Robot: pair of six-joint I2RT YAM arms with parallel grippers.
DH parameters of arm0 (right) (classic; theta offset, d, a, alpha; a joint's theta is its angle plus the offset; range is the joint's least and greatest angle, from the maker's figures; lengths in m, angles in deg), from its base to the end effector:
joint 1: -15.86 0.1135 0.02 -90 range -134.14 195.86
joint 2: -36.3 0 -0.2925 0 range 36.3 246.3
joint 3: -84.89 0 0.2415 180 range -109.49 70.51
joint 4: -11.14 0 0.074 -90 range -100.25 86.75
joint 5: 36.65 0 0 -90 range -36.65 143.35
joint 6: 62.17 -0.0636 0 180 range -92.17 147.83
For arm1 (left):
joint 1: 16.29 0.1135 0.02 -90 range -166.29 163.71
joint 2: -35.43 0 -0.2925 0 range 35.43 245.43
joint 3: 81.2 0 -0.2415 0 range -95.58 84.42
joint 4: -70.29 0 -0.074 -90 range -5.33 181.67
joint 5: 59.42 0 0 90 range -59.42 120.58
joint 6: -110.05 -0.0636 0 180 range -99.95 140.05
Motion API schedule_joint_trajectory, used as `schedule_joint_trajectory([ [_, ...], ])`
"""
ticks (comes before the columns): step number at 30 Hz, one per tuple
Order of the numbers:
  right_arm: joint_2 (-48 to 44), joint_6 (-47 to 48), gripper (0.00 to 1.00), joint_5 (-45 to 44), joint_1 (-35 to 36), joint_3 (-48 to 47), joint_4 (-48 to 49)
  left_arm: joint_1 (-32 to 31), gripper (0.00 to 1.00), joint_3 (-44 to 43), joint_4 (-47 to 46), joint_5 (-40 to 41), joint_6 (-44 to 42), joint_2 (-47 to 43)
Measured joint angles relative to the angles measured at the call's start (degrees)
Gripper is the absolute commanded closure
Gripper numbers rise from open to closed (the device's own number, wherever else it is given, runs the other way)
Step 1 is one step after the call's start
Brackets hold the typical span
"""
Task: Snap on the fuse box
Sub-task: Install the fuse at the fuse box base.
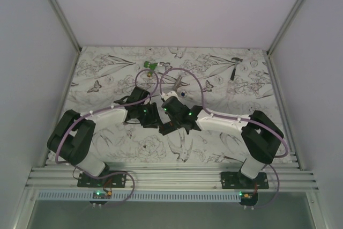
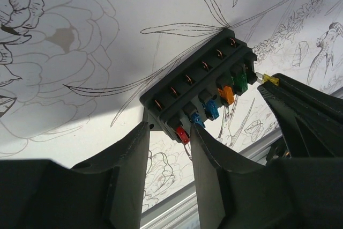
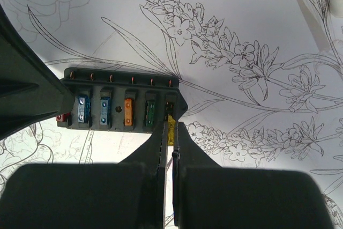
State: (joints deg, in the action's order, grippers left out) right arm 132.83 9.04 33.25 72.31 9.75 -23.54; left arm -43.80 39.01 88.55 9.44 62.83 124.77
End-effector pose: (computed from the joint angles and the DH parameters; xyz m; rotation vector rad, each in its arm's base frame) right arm 0.2132 0.2819 0.2051 -0.6692 2.3751 0.1129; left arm 0.2699 -0.1664 0.1881 -0.1585 2.5783 -0.9653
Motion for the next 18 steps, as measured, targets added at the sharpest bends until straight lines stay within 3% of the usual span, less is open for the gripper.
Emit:
schedule_joint_trajectory([
  [18,1.9,4.7,1.00,0.1,0.0,-0.2,1.1,0.1,0.62,-0.4,0.7,0.0,0.0,0.7],
])
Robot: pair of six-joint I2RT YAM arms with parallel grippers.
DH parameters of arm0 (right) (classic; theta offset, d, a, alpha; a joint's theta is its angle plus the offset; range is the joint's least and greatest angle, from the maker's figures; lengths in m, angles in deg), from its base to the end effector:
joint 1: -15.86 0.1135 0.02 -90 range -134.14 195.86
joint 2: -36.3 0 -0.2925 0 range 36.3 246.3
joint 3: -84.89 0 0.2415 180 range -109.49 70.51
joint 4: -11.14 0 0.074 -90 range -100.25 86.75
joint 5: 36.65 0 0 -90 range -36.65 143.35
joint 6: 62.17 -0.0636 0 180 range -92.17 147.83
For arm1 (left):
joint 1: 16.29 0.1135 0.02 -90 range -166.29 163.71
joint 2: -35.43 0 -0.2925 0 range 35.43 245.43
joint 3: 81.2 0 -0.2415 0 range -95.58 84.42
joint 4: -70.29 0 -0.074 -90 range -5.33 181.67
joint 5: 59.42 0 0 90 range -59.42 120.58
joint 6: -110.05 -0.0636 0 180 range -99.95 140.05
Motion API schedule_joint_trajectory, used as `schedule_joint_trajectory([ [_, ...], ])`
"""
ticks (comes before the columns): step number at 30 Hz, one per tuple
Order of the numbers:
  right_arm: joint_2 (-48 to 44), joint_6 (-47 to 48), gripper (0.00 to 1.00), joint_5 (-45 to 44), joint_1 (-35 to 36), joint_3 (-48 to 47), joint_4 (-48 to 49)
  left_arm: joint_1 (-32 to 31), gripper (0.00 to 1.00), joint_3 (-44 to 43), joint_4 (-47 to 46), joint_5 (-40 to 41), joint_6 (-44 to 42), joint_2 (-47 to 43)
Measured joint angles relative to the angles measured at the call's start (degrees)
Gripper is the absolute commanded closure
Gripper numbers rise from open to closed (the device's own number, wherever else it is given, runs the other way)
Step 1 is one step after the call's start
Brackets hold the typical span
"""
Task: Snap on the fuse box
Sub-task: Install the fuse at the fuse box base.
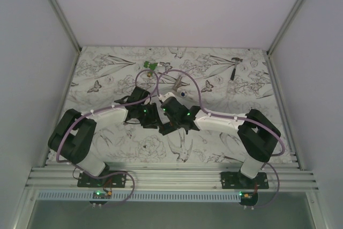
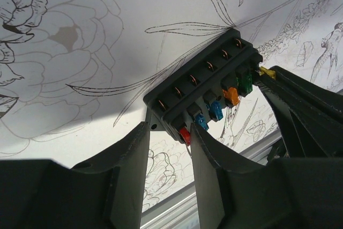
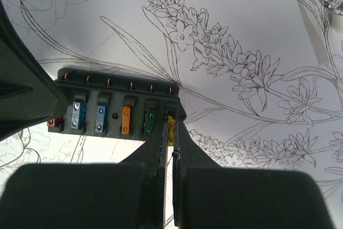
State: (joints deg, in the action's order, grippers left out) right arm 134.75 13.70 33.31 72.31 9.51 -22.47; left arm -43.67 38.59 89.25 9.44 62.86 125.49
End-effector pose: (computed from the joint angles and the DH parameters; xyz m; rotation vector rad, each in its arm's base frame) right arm 0.2164 0.2868 0.1964 -0.7703 2.3520 0.0708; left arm 0.2714 -0.1664 0.1855 -0.1680 2.5953 -0.9566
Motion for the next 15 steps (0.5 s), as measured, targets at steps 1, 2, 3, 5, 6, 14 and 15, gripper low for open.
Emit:
schedule_joint_trajectory([
  [1,0.0,0.0,1.00,0.0,0.0,0.0,0.3,0.0,0.62,0.0,0.0,0.0,0.0,0.0],
  [2,0.2,0.0,1.00,0.0,0.0,0.0,0.6,0.0,0.62,-0.1,0.0,0.0,0.0,0.0],
  [3,0.3,0.0,1.00,0.1,0.0,0.0,0.8,0.0,0.62,-0.1,0.0,0.0,0.0,0.0],
  [5,0.5,0.0,1.00,0.2,0.0,0.0,0.8,0.0,0.62,-0.2,0.1,0.0,0.0,0.2],
  [6,0.6,0.0,1.00,0.2,0.0,0.0,1.0,0.0,0.62,-0.2,0.1,0.0,0.0,0.3],
  [14,0.7,-0.3,1.00,-0.1,0.0,-0.1,0.9,0.1,0.62,-0.3,0.2,0.0,0.0,0.3],
  [15,0.7,-0.3,1.00,-0.2,0.0,-0.1,0.9,0.1,0.62,-0.3,0.2,0.0,0.0,0.3],
])
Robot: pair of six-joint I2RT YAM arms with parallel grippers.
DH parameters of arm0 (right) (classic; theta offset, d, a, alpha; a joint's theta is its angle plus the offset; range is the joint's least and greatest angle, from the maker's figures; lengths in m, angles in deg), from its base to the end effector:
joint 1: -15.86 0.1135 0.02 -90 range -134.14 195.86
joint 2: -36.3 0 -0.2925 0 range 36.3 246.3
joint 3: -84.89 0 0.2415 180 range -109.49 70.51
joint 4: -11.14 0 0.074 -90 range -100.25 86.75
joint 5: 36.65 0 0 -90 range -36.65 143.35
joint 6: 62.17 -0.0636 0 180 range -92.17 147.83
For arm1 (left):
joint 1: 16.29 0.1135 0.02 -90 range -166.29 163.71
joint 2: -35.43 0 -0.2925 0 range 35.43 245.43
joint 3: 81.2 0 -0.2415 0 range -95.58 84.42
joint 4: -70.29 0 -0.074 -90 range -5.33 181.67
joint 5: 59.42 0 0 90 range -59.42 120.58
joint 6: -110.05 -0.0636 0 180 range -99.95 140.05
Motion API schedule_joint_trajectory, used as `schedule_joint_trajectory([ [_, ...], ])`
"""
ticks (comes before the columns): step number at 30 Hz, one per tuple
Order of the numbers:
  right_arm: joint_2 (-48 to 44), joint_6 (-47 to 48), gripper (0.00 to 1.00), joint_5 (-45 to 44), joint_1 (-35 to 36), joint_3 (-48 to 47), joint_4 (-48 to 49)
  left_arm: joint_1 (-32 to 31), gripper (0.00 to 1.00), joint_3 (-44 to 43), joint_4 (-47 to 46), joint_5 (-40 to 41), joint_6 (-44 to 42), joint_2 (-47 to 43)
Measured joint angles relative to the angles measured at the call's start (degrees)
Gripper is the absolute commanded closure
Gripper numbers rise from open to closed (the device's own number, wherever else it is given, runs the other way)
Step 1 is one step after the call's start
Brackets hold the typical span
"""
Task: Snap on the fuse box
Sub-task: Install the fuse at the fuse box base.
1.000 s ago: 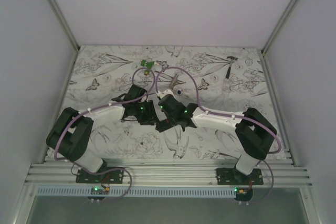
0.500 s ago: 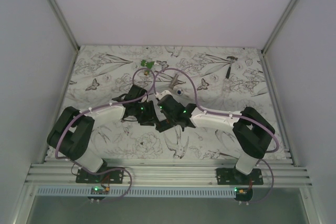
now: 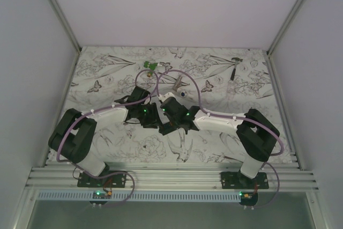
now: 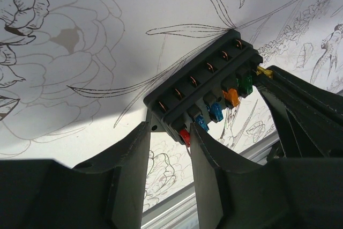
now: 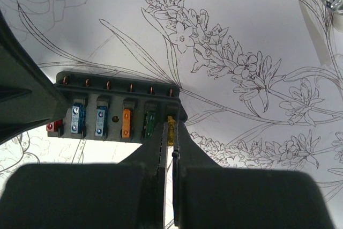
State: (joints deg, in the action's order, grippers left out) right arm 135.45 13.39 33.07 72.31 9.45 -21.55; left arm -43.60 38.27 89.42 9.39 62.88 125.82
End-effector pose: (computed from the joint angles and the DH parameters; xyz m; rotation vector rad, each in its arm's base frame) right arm 0.2182 0.2892 0.1938 -0.7594 2.3492 0.0724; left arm 0.2728 -0.1667 0.1852 -0.1707 2.5983 -0.9558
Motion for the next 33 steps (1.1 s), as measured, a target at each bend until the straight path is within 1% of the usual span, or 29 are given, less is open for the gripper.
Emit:
schedule_joint_trajectory([
  [19,2.9,-3.2,1.00,-2.2,0.0,-2.7,-1.0,0.3,0.64,-0.3,0.0,-0.4,0.2,0.4],
  [28,2.3,-3.4,1.00,-0.7,-0.6,-2.2,-1.0,0.3,0.65,-0.3,0.0,-0.4,0.2,0.4],
  [33,1.4,-4.6,1.00,0.7,-0.8,-1.8,-2.5,0.3,0.63,-0.3,0.1,-0.9,0.3,0.3],
])
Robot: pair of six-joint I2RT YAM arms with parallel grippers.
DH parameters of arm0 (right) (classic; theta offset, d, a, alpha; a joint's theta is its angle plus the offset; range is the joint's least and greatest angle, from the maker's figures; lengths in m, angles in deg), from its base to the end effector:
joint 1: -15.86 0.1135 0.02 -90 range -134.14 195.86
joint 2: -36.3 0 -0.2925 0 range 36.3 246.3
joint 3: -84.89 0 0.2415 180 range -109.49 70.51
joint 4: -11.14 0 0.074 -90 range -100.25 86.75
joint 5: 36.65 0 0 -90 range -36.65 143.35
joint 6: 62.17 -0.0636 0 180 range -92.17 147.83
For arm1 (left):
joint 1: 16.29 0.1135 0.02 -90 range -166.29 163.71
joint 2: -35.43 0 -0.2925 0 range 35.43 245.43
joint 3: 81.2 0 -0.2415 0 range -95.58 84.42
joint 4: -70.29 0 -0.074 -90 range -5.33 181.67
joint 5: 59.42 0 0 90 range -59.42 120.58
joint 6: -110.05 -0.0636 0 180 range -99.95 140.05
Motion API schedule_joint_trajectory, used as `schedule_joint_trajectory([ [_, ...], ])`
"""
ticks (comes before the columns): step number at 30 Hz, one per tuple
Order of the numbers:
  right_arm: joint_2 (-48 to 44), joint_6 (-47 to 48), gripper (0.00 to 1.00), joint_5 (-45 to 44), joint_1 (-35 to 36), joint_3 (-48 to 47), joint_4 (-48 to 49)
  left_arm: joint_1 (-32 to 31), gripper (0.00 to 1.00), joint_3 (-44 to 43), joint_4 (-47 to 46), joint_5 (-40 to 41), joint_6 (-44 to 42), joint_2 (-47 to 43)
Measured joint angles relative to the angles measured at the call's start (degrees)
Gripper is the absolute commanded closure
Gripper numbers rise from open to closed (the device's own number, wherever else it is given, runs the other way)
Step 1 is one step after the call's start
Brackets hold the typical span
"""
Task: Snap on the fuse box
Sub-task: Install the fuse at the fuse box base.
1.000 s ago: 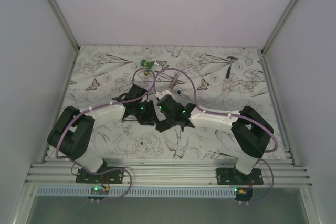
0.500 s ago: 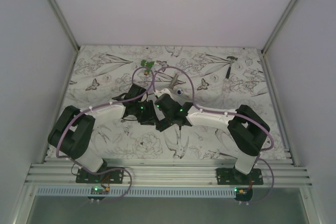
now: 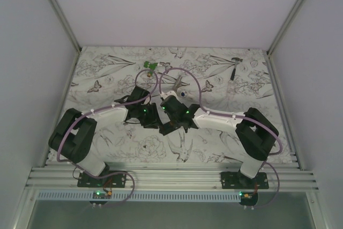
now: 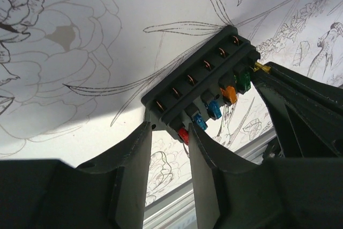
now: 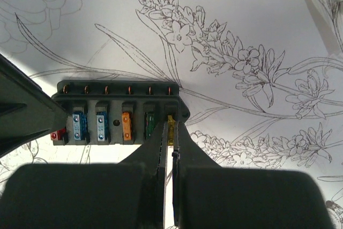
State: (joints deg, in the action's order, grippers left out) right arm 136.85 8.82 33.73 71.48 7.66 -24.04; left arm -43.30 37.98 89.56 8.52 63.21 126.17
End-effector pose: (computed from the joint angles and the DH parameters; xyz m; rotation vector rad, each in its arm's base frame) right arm 0.2239 0.2894 0.1913 -0.6701 2.4141 0.0837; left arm 0.2742 -0.1666 0.1849 -0.1788 2.6046 -0.9721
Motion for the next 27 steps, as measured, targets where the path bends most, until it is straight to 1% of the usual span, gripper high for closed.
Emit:
schedule_joint_trajectory([
  [10,-0.7,-2.9,1.00,0.5,0.0,0.7,-0.9,0.0,0.63,0.5,2.2,-1.7,1.9,-1.2],
  [16,0.3,-3.4,1.00,0.1,0.0,0.0,-2.0,0.0,0.63,0.5,4.6,-1.9,2.4,-1.2],
  [27,0.7,-3.3,1.00,0.7,-0.1,-1.0,-3.7,0.0,0.64,0.2,6.2,-2.4,4.0,0.1],
])
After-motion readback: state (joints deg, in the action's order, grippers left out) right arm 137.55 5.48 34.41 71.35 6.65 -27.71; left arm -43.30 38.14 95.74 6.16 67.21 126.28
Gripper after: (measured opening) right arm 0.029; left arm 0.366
